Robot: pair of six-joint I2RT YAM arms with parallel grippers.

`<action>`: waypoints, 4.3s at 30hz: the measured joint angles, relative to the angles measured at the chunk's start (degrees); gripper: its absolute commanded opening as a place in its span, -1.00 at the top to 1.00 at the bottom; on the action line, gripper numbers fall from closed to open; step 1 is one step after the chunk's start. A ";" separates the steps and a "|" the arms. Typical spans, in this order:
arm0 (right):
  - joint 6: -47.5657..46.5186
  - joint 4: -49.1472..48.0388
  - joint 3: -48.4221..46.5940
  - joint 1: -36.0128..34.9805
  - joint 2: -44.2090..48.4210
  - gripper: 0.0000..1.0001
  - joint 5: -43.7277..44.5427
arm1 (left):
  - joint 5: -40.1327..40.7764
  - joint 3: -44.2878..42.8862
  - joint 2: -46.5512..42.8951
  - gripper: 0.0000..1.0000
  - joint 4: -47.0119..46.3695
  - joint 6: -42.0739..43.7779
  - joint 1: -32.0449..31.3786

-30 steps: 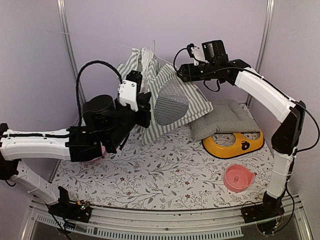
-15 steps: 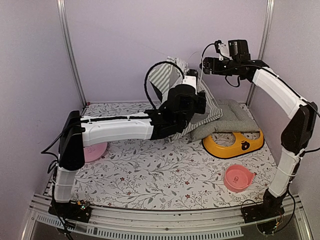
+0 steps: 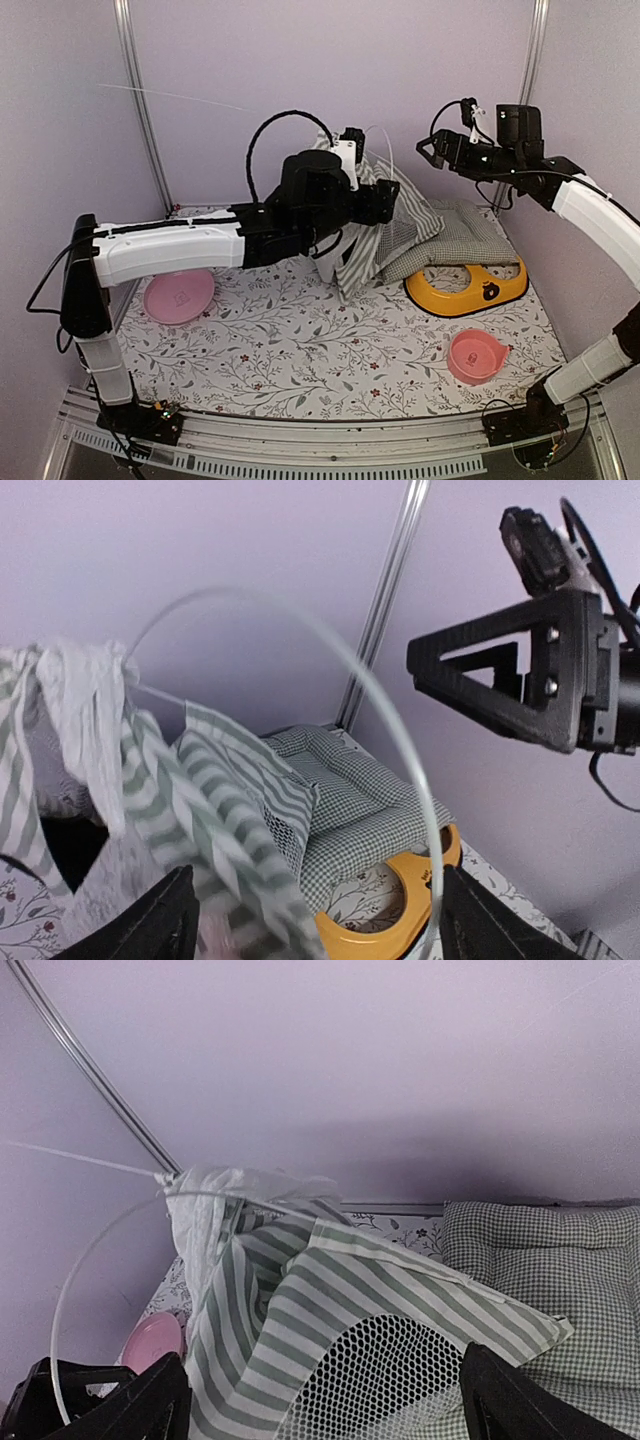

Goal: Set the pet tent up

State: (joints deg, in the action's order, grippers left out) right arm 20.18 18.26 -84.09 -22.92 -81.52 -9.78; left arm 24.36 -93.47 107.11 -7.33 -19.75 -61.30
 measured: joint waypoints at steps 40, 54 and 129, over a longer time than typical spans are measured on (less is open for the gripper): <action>-4.46 8.15 -26.49 -23.37 -15.61 -0.22 9.11 | -21.51 6.62 -20.79 -0.33 26.69 -4.33 8.02; -6.16 14.43 -32.02 -24.76 -19.78 0.55 11.15 | -25.90 13.27 -26.77 -0.50 25.97 -5.11 26.18; -5.90 26.62 -41.48 -25.66 -27.54 0.89 20.63 | -43.43 17.97 -12.44 1.00 -18.12 -24.33 23.50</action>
State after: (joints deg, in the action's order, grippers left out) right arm 14.28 44.88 -125.58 -48.58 -109.06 10.85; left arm -19.07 -75.50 94.67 -25.45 -44.07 -37.80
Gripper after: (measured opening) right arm 0.031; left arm 0.025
